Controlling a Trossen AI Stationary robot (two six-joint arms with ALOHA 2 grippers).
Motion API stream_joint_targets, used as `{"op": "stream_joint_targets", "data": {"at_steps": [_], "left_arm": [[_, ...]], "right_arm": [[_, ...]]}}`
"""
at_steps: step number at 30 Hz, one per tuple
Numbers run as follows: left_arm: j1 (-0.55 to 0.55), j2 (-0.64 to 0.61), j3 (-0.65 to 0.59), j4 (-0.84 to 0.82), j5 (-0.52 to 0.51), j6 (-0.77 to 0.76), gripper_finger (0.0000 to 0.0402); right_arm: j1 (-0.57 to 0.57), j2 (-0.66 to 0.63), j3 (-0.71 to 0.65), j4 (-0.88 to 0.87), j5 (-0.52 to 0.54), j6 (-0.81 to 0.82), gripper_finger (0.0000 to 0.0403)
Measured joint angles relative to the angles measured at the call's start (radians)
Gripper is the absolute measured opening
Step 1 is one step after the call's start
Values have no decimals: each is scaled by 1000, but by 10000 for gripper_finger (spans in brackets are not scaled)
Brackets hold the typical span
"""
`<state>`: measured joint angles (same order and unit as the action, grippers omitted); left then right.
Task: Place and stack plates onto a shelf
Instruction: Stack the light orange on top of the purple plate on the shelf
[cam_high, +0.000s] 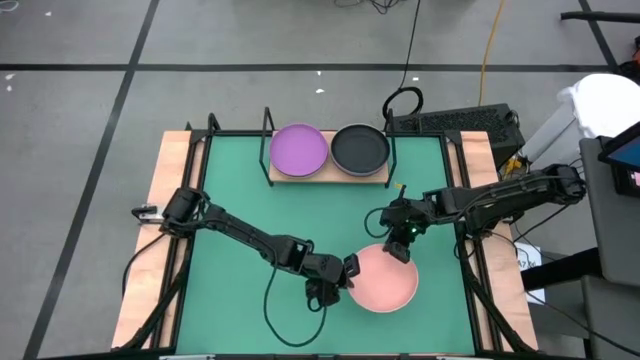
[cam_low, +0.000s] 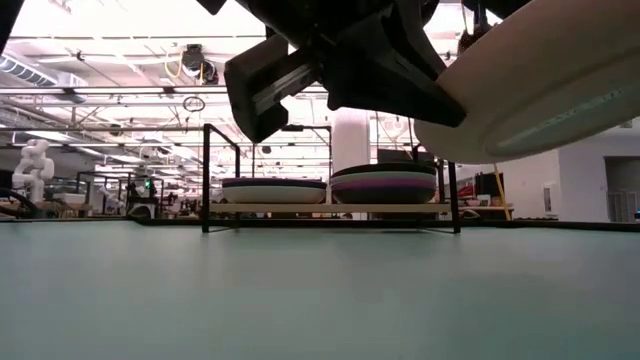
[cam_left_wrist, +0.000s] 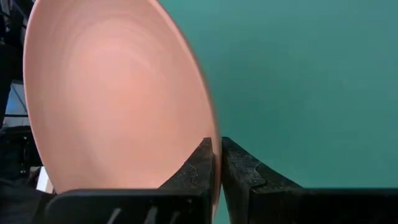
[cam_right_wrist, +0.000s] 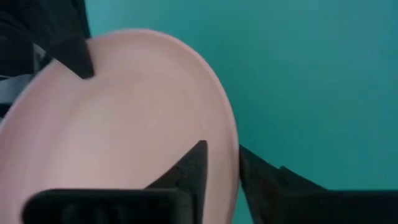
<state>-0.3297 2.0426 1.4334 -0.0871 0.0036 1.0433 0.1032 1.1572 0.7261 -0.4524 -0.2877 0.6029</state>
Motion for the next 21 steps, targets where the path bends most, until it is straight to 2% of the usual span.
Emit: {"op": "stream_joint_targets", "data": {"at_steps": [5, 8, 14, 21], "left_arm": [[0, 0, 0, -38, 1, -11, 16], [0, 0, -1, -60, -1, -35, 16], [-2, -1, -1, -122, -12, -65, 16], [-6, -67, -1, -229, -87, -183, 15]], "right_arm": [[0, -3, 0, 26, 4, -17, 127], [1, -24, 0, 29, 53, -17, 144], [30, -165, 0, 29, 336, -60, 144], [114, -361, 0, 30, 553, -141, 140]]}}
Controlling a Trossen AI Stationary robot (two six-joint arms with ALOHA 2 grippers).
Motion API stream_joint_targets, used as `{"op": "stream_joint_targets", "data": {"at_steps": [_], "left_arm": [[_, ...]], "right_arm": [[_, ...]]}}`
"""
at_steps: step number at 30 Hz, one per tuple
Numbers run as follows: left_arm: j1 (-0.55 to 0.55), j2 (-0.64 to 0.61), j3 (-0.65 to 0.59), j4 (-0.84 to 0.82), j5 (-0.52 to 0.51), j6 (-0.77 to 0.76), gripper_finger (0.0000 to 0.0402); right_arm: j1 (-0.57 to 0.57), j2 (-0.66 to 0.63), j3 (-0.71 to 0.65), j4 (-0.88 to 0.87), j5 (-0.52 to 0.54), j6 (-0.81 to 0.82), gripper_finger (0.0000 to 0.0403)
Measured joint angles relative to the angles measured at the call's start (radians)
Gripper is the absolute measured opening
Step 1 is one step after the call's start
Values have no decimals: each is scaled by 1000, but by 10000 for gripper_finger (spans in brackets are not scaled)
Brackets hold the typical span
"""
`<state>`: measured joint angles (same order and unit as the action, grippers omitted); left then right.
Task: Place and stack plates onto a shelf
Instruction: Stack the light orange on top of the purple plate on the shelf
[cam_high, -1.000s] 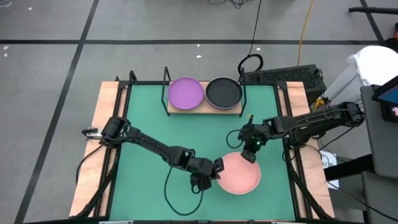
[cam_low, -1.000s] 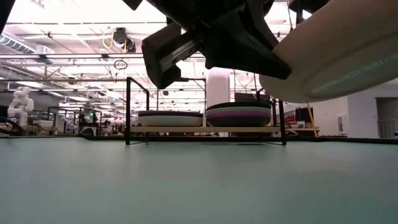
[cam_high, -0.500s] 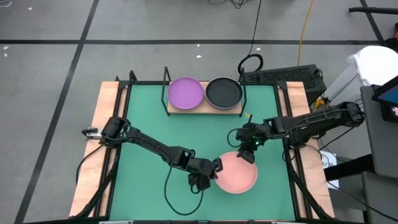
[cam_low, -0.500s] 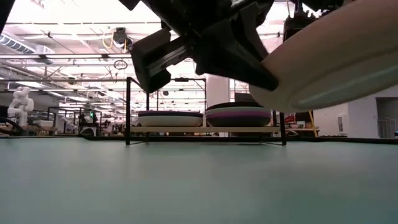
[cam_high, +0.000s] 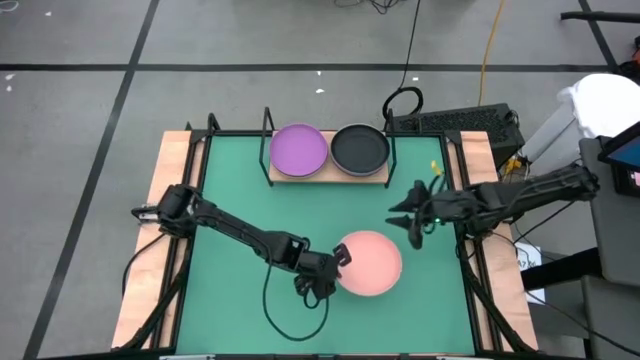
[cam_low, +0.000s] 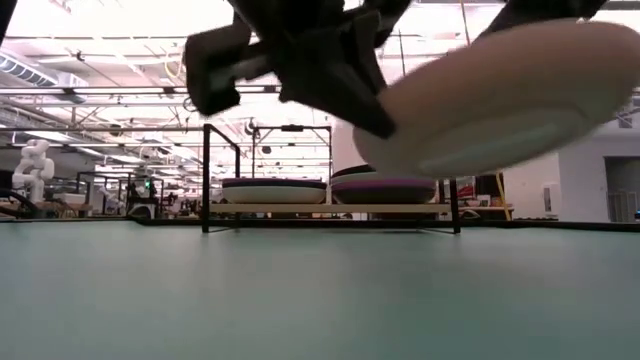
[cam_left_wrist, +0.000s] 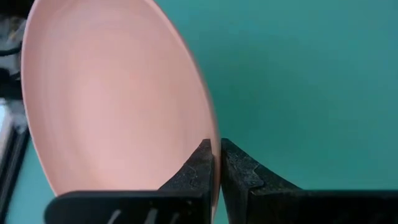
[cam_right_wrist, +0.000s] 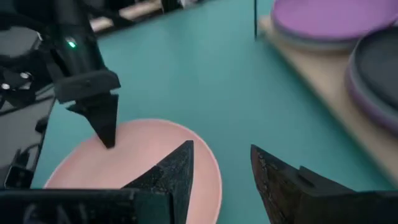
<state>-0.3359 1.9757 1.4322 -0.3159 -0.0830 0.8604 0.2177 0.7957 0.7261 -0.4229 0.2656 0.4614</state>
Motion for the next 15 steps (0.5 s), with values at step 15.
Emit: {"op": "stream_joint_targets", "data": {"at_steps": [15], "left_arm": [[13, -179, 0, -209, -151, -192, 15]], "right_arm": [[154, -55, 0, 4, 142, -136, 139]]}}
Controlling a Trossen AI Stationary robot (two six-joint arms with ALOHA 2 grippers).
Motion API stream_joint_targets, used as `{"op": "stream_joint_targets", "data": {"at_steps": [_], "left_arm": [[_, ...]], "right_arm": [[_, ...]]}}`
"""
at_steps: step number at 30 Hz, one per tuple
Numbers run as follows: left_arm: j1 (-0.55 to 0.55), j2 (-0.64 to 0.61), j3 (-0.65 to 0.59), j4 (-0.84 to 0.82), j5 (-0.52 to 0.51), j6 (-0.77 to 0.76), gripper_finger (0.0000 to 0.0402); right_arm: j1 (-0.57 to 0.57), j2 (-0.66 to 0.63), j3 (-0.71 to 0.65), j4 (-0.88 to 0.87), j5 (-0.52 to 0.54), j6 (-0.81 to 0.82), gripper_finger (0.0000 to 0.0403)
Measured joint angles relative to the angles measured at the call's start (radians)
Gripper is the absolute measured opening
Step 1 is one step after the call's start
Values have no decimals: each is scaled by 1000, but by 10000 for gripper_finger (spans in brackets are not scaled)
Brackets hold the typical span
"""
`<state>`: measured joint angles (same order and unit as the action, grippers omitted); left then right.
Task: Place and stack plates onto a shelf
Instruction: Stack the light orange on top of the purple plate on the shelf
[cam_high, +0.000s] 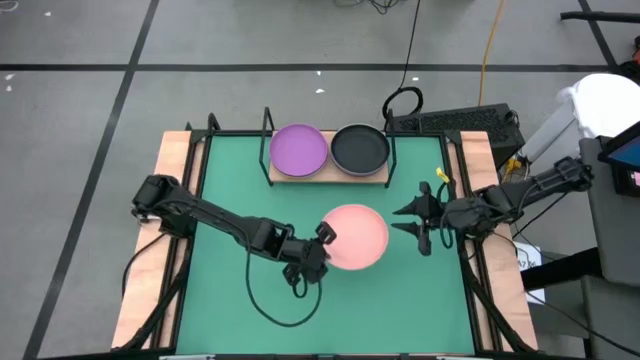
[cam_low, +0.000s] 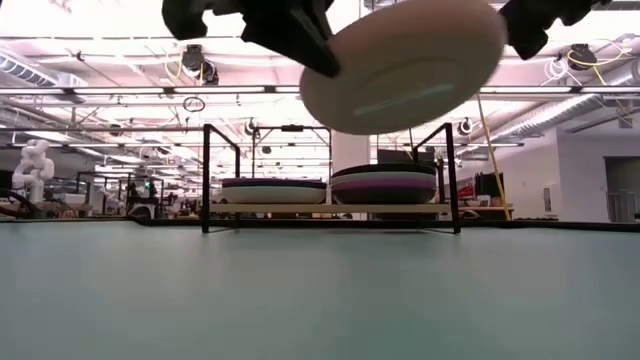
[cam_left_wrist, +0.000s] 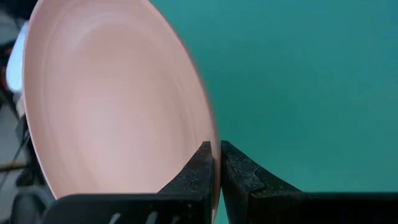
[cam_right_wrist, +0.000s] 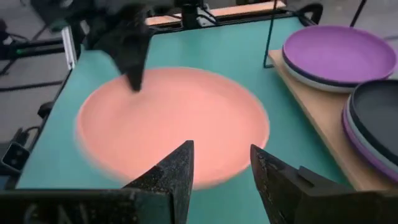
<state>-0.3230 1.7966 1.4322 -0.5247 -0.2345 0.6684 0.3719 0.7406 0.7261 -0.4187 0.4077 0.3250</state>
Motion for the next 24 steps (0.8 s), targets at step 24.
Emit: {"op": "stream_joint_targets", "data": {"at_steps": [24], "left_arm": [[272, -90, 0, -157, -33, -225, 15]], "right_arm": [[190, -34, -1, 25, 123, -76, 45]]}}
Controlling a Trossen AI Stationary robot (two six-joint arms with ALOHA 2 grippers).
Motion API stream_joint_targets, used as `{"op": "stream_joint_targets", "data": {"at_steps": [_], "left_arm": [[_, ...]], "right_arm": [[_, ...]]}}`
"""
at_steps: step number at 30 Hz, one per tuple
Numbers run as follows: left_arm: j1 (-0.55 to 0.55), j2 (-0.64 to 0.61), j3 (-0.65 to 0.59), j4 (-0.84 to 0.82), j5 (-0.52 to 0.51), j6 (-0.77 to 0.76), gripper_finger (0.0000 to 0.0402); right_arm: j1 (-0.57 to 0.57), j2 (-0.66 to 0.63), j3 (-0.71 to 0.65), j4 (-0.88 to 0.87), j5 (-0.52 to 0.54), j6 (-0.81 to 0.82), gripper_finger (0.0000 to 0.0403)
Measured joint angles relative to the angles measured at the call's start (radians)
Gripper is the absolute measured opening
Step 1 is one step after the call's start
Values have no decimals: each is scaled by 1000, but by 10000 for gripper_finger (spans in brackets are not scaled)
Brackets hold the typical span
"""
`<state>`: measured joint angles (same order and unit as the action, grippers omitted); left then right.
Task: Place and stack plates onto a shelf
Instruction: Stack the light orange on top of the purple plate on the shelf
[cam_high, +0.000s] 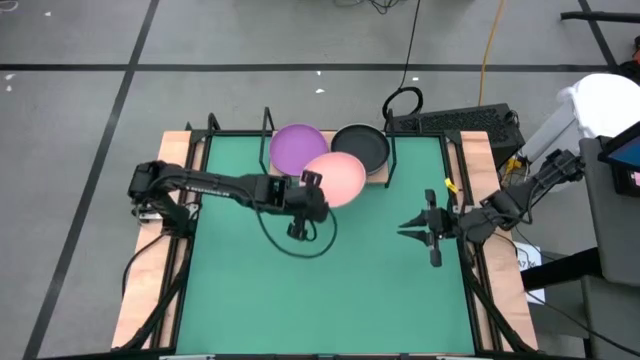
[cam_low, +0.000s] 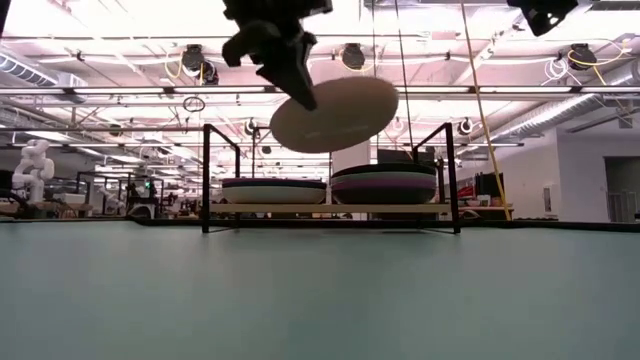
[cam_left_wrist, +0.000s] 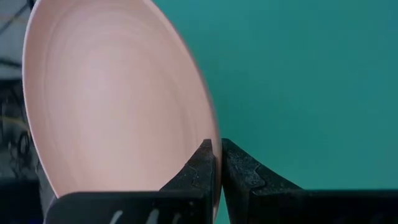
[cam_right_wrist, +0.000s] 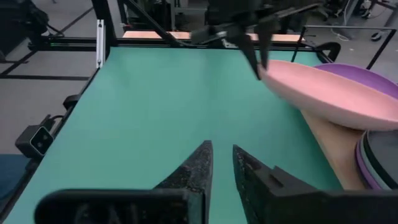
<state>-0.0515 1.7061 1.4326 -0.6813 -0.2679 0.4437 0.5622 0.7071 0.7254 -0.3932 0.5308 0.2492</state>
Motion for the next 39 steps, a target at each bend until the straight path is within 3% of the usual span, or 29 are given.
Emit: {"op": "stream_joint_targets", "data": {"at_steps": [13, 39], "left_arm": [[115, -6, 0, -45, -3, -61, 15], [268, -7, 0, -144, -4, -151, 15]], "right_arm": [[26, 25, -34, -1, -2, 8, 2], [25, 24, -37, 19, -3, 0, 0]]}}
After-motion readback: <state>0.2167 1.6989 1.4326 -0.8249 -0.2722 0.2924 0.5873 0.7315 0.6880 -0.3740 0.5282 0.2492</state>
